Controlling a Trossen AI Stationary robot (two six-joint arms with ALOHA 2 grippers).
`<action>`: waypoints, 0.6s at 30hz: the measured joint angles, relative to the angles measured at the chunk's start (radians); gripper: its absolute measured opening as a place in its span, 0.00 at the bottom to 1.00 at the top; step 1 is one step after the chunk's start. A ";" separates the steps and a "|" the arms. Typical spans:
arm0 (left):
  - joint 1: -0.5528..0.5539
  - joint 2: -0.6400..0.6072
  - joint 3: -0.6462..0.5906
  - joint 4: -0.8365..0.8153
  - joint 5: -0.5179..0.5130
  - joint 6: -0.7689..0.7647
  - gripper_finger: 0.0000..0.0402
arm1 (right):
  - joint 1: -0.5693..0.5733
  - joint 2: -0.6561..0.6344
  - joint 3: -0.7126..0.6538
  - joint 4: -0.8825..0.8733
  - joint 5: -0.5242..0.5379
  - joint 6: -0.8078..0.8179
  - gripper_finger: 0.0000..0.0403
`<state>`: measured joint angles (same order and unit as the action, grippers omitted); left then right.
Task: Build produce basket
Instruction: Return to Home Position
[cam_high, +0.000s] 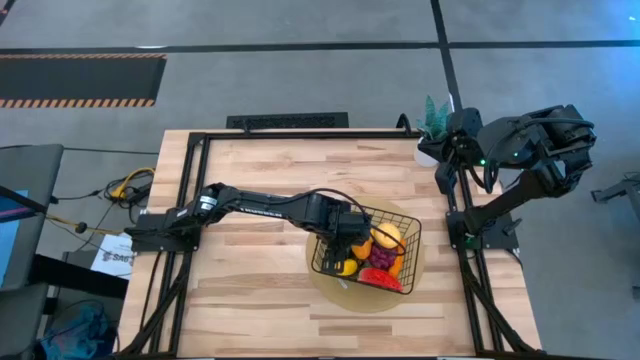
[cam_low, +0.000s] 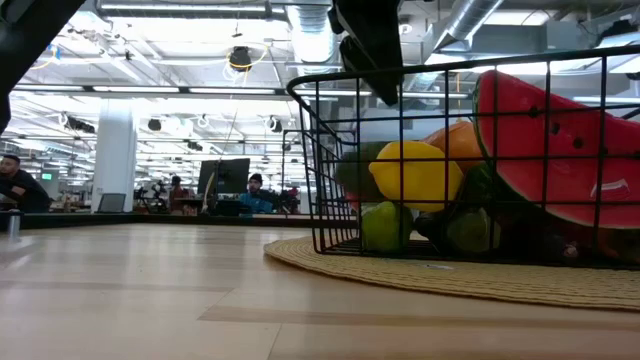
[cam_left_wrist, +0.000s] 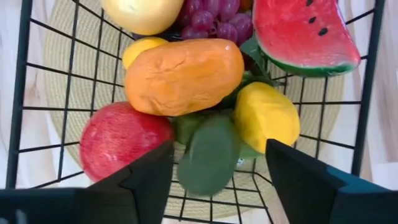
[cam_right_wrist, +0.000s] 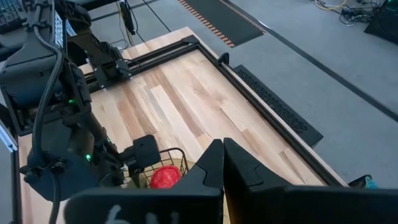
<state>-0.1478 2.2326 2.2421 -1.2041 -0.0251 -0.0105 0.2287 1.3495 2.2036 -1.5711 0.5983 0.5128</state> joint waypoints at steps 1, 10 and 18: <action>0.000 0.000 0.000 0.000 -0.006 0.001 0.60 | 0.000 0.000 0.000 0.000 0.000 -0.009 0.04; 0.000 0.000 0.000 -0.001 -0.074 0.030 0.66 | 0.000 0.000 0.000 0.000 0.000 -0.017 0.04; 0.000 -0.002 0.000 -0.087 -0.109 0.073 0.66 | 0.000 0.000 0.000 0.000 0.000 -0.017 0.04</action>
<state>-0.1478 2.2306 2.2425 -1.2910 -0.1345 0.0628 0.2287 1.3495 2.2036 -1.5711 0.5980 0.4961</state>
